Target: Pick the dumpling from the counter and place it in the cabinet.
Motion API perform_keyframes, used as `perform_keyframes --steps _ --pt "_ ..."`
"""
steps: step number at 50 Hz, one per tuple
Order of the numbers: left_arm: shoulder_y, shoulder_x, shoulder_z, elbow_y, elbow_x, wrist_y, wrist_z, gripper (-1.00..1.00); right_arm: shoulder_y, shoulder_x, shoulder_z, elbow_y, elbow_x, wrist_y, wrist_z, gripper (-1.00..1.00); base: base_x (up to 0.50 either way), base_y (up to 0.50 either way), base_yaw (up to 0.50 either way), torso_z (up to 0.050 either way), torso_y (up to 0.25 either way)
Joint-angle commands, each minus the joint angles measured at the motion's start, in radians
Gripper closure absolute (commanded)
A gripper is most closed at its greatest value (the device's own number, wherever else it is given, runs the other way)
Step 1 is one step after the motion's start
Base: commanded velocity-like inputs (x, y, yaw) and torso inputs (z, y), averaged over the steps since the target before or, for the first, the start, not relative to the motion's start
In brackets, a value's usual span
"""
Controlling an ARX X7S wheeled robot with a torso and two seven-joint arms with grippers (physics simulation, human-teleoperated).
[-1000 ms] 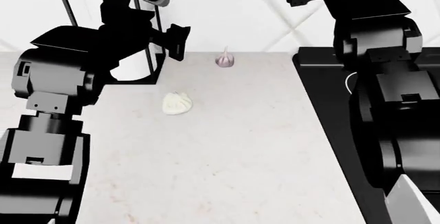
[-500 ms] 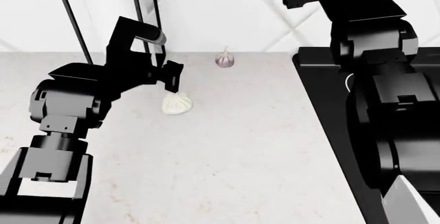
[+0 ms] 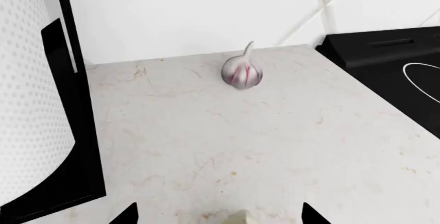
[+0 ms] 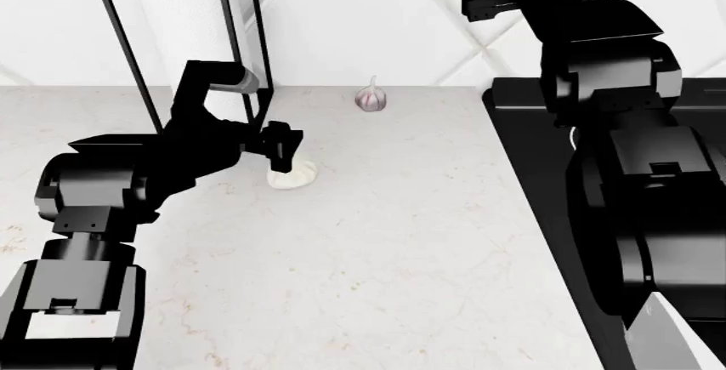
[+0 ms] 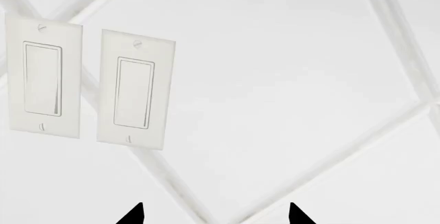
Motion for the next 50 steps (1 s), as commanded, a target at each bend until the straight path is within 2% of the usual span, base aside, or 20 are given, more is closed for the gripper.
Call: perform_keyframes --steps 1,14,29,43,50 --pt "0.031 -0.005 -0.009 0.000 -0.031 -0.014 0.034 -1.00 -0.001 -0.003 0.004 0.000 -0.003 0.000 -0.002 -1.00 0.00 0.00 0.00 0.000 0.000" --pt "0.040 0.005 -0.036 0.043 -0.065 -0.001 0.044 -1.00 -0.014 0.003 0.001 0.000 -0.007 -0.004 0.003 -1.00 0.00 0.00 0.00 0.000 0.000" --pt "0.026 0.019 0.013 -0.132 -0.015 0.086 0.045 -1.00 -0.012 -0.001 0.002 0.000 -0.005 -0.006 0.002 -1.00 0.00 0.00 0.00 0.000 0.000" --pt "0.018 0.028 0.051 -0.232 0.025 0.142 0.030 -1.00 -0.018 -0.003 0.009 0.000 -0.002 -0.012 0.002 -1.00 0.00 0.00 0.00 0.000 0.000" --pt "0.043 0.039 0.108 -0.251 0.055 0.169 0.062 -1.00 -0.030 -0.004 0.017 0.000 0.000 -0.022 0.005 -1.00 0.00 0.00 0.00 0.000 0.000"
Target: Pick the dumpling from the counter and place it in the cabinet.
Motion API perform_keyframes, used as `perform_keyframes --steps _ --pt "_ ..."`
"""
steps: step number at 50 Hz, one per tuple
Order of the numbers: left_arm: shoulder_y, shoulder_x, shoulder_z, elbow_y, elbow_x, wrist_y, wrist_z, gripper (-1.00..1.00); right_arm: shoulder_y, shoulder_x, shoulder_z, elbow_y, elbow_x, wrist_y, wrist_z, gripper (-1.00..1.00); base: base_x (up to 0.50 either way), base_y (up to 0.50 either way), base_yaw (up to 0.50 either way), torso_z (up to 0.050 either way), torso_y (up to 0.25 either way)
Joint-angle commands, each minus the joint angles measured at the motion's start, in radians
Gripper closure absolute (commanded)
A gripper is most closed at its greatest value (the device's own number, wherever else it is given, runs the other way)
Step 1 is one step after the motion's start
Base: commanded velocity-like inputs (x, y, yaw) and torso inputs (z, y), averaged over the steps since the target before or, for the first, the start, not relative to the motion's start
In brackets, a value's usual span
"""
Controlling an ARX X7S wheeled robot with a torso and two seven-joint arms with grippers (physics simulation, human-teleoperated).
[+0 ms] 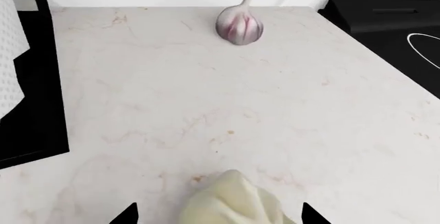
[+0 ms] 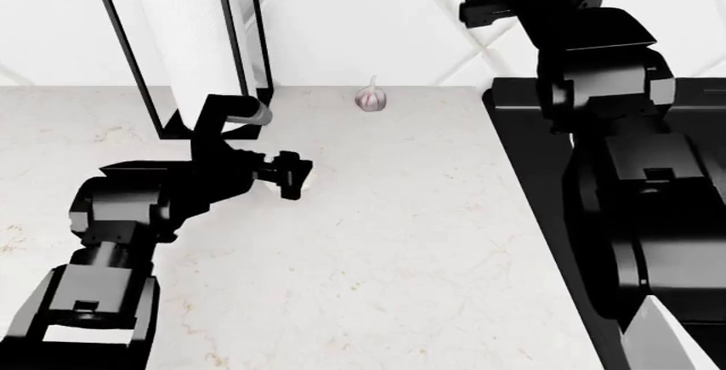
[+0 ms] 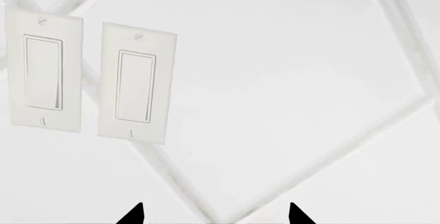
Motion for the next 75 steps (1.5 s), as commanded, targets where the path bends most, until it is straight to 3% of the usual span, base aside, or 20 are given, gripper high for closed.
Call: perform_keyframes --steps 1,7,8,14,21,34,42,51,54,65,75 --pt "0.029 0.012 0.073 -0.056 0.058 0.045 0.022 -1.00 -0.013 -0.002 0.009 0.000 0.002 -0.011 0.002 -1.00 0.00 0.00 0.00 0.000 0.000" --pt "0.053 0.020 0.112 -0.069 0.078 0.072 0.042 -1.00 -0.017 -0.003 0.013 0.000 0.000 -0.015 0.004 -1.00 0.00 0.00 0.00 0.000 0.000" --pt "0.050 0.022 0.111 -0.088 0.080 0.090 0.037 1.00 -0.017 -0.003 0.013 0.000 0.000 -0.015 0.006 -1.00 0.00 0.00 0.00 0.000 0.000" --pt "0.040 0.013 0.094 -0.087 0.071 0.106 0.026 1.00 -0.014 0.000 0.016 0.000 -0.002 -0.015 0.014 -1.00 0.00 0.00 0.00 0.000 0.000" --pt "0.088 -0.033 0.045 0.191 0.014 -0.045 0.011 1.00 -0.005 0.001 0.018 0.000 -0.002 -0.009 0.011 -1.00 0.00 0.00 0.00 0.000 0.000" --pt "0.065 -0.086 -0.224 0.996 -0.251 -0.583 -0.112 1.00 0.010 0.011 0.019 0.000 -0.002 -0.005 0.006 -1.00 0.00 0.00 0.00 0.000 0.000" --pt "0.002 -0.051 -0.385 1.257 -0.384 -0.810 -0.202 1.00 0.016 0.018 0.022 0.000 -0.001 -0.006 0.002 -1.00 0.00 0.00 0.00 0.000 0.000" --pt "-0.060 -0.180 -0.523 1.317 -1.222 -0.803 -0.849 1.00 0.021 0.018 0.024 0.000 0.000 -0.006 0.000 -1.00 0.00 0.00 0.00 0.000 0.000" --pt "-0.081 -0.220 -0.518 1.323 -1.424 -0.767 -1.004 1.00 0.019 0.016 0.024 0.000 0.000 -0.007 -0.001 -1.00 0.00 0.00 0.00 0.000 0.000" --pt "-0.221 -0.375 -0.453 1.371 -1.811 -0.536 -1.288 1.00 0.028 0.022 0.025 -0.001 0.000 -0.007 -0.002 -1.00 0.00 0.00 0.00 0.000 0.000" --pt "-0.503 -0.447 -0.340 1.301 -1.878 -0.441 -1.396 1.00 0.031 0.020 0.026 -0.001 0.003 -0.006 -0.004 -1.00 0.00 0.00 0.00 0.000 0.000"
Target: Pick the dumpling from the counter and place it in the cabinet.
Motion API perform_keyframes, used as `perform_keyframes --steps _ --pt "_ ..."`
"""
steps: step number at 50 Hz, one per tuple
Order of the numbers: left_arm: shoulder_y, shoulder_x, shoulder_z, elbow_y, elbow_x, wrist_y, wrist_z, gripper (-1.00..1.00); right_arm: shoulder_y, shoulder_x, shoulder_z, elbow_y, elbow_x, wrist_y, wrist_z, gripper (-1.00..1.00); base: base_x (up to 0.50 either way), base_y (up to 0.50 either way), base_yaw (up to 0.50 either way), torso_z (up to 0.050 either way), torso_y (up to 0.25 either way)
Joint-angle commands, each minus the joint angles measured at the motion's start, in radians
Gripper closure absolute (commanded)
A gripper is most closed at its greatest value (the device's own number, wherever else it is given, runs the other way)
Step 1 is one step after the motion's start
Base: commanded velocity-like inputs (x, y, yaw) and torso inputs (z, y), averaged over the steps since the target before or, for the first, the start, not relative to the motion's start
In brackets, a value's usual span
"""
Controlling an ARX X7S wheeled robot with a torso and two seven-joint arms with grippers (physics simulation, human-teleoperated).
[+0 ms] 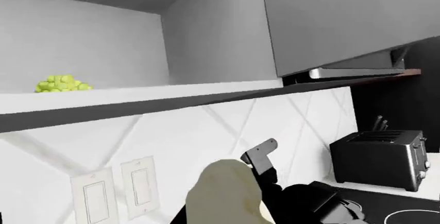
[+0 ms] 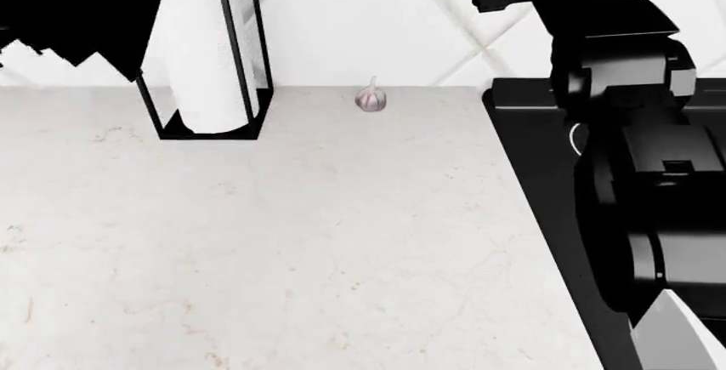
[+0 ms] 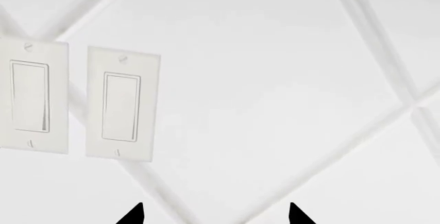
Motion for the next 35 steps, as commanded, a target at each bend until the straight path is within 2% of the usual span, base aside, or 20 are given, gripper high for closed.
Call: perform_keyframes --steps 1,7,11,15,19,26,30,35 --pt "-0.288 -0.095 0.098 -0.046 -0.189 0.101 -0.200 1.00 0.005 -0.001 0.001 0.000 0.002 0.000 -0.004 -1.00 0.00 0.00 0.00 0.000 0.000" --pt "-0.518 -0.118 0.180 -0.162 -0.031 0.007 -0.155 1.00 0.000 -0.001 0.002 0.000 0.005 -0.004 -0.007 -1.00 0.00 0.00 0.00 0.000 0.000" --pt "-0.594 -0.132 0.209 -0.214 0.212 -0.065 -0.020 1.00 -0.007 -0.002 0.005 0.000 0.008 -0.008 -0.008 -1.00 0.00 0.00 0.00 0.000 0.000" --pt "-0.578 -0.176 0.275 -0.267 0.514 -0.018 0.142 1.00 -0.007 -0.003 0.006 0.000 0.009 -0.011 -0.010 -1.00 0.00 0.00 0.00 0.000 0.000" --pt "-0.600 -0.187 0.370 -0.375 0.735 0.073 0.223 1.00 -0.007 -0.003 0.005 0.000 0.008 -0.011 -0.010 -1.00 0.00 0.00 0.00 0.000 0.000" --pt "-0.685 -0.096 0.496 -0.637 0.943 0.212 0.317 1.00 -0.009 -0.011 0.008 -0.001 0.011 -0.017 -0.011 -1.00 0.00 0.00 0.00 0.000 0.000" --pt "-0.764 -0.008 0.569 -0.893 1.069 0.332 0.394 1.00 -0.013 -0.005 0.008 -0.001 0.012 -0.022 -0.018 -1.00 0.00 0.00 0.00 0.000 0.000" --pt "-0.850 0.132 0.649 -1.315 1.196 0.499 0.528 1.00 -0.020 0.006 0.012 -0.001 0.017 -0.030 -0.021 -1.00 0.00 0.00 0.00 0.000 0.000"
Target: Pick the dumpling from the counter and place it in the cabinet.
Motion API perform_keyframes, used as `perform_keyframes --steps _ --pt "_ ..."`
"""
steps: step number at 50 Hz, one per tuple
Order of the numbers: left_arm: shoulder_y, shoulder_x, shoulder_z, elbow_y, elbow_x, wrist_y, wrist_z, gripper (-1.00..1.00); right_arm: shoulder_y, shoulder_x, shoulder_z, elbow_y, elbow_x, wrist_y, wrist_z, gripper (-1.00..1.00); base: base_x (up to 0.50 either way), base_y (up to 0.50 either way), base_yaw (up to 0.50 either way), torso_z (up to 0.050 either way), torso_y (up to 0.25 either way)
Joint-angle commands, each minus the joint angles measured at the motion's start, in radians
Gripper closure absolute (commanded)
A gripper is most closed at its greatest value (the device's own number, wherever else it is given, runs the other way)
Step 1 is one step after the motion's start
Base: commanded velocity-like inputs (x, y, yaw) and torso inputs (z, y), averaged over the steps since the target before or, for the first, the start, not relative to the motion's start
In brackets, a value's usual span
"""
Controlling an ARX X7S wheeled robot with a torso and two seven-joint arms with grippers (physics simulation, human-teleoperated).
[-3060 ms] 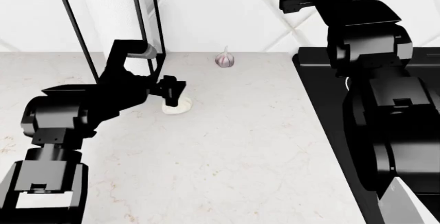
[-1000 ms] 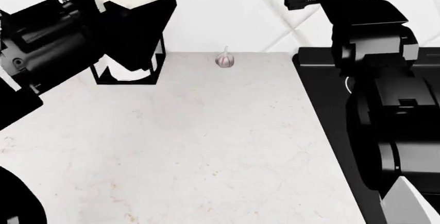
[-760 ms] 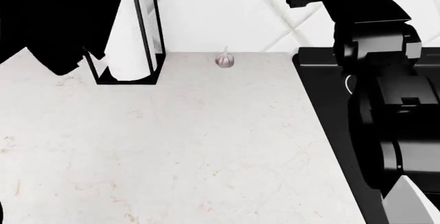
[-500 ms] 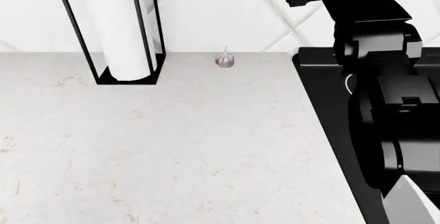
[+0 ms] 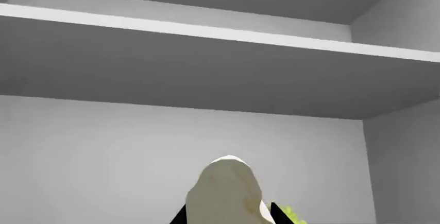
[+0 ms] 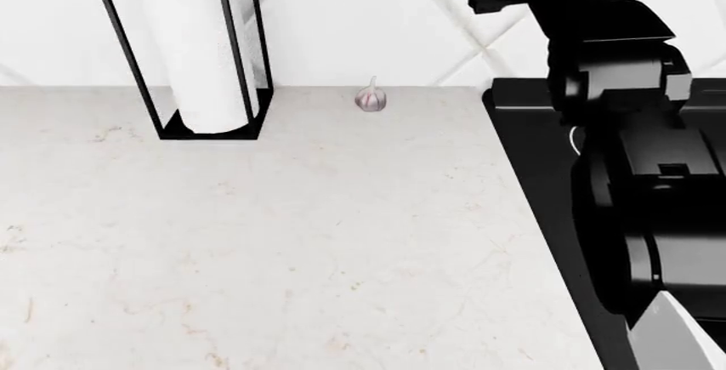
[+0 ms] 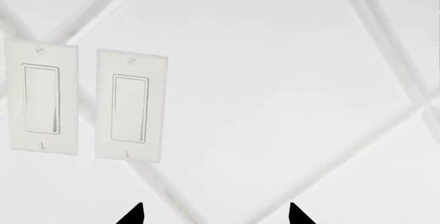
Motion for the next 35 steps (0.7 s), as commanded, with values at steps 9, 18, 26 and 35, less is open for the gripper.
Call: perform_keyframes --steps 9,18,26,35 --pt "-0.219 0.318 0.076 -1.088 0.615 0.399 0.086 1.00 -0.026 0.012 0.007 0.000 0.009 -0.031 -0.021 -1.00 0.00 0.00 0.00 0.000 0.000" --pt "-0.115 0.340 -0.101 -1.088 0.963 0.326 0.037 1.00 -0.052 0.013 0.014 0.001 0.010 -0.047 -0.026 -1.00 0.00 0.00 0.00 0.000 0.000" --pt "-0.055 0.404 -0.032 -1.088 1.082 0.203 0.242 1.00 -0.056 0.019 0.028 -0.025 0.026 -0.050 -0.051 -1.00 0.00 0.00 0.00 0.000 0.000" --pt "-0.111 0.437 -0.011 -1.088 1.067 0.240 0.331 -1.00 -0.108 0.021 0.028 -0.154 0.036 0.014 -0.061 -1.00 0.00 0.00 0.00 0.000 0.000"
